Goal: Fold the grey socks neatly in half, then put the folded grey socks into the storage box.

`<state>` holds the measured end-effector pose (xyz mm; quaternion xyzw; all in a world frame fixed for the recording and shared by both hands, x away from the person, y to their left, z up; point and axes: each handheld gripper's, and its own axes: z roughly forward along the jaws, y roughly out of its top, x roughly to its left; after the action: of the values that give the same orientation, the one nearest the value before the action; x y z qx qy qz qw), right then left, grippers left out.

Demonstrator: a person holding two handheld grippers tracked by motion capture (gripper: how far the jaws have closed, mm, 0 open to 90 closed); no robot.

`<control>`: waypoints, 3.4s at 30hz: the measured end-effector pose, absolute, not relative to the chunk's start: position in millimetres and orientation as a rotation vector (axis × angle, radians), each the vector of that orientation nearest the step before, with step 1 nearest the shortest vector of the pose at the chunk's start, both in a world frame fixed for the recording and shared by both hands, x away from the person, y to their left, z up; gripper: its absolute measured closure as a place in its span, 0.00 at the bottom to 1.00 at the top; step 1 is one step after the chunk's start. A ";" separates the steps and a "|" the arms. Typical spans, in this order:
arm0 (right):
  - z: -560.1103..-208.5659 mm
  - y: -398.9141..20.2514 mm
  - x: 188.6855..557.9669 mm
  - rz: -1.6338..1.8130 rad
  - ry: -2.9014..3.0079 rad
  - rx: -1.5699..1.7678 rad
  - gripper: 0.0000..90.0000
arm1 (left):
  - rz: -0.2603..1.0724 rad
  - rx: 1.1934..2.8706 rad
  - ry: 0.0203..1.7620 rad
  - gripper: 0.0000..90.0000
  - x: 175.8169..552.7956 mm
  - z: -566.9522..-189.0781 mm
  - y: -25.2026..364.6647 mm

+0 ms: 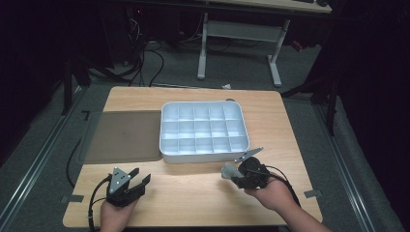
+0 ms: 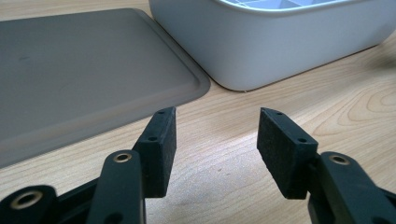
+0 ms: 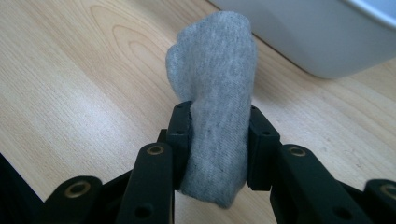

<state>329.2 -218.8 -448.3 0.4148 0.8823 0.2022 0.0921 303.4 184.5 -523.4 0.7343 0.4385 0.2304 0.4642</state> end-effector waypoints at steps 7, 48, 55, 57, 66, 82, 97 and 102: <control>-440.8 -226.3 330.1 0.612 2.614 1.231 0.77 | 0.535 1.802 1.054 0.50 305.7 -523.0 182.5; -389.0 -242.2 407.8 0.610 2.490 1.378 0.77 | 0.510 1.799 1.037 0.48 302.4 -523.8 183.0; -394.8 -239.5 424.3 0.560 2.480 1.401 0.77 | 0.506 1.806 1.032 0.48 303.0 -523.9 182.4; -396.3 -238.8 428.0 0.550 2.480 1.409 0.77 | 0.506 1.806 1.032 0.48 303.0 -523.9 182.2; -401.7 -236.8 434.1 0.522 2.484 1.414 0.77 | 0.505 1.809 1.029 0.48 303.0 -524.0 181.7; -424.2 -227.9 449.8 0.368 2.482 1.474 0.77 | 0.507 1.809 1.032 0.48 303.6 -524.0 183.0; -438.7 -222.1 457.4 0.253 2.538 1.454 0.79 | 0.502 1.814 1.033 0.48 304.3 -524.7 182.7; -442.7 -220.0 458.4 0.224 2.551 1.444 0.79 | 0.502 1.818 1.032 0.48 304.4 -524.8 182.1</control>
<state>458.4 -220.0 -442.7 0.4887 0.8633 0.0760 0.1005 304.4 182.1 -524.8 0.7437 0.4223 0.2053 0.4758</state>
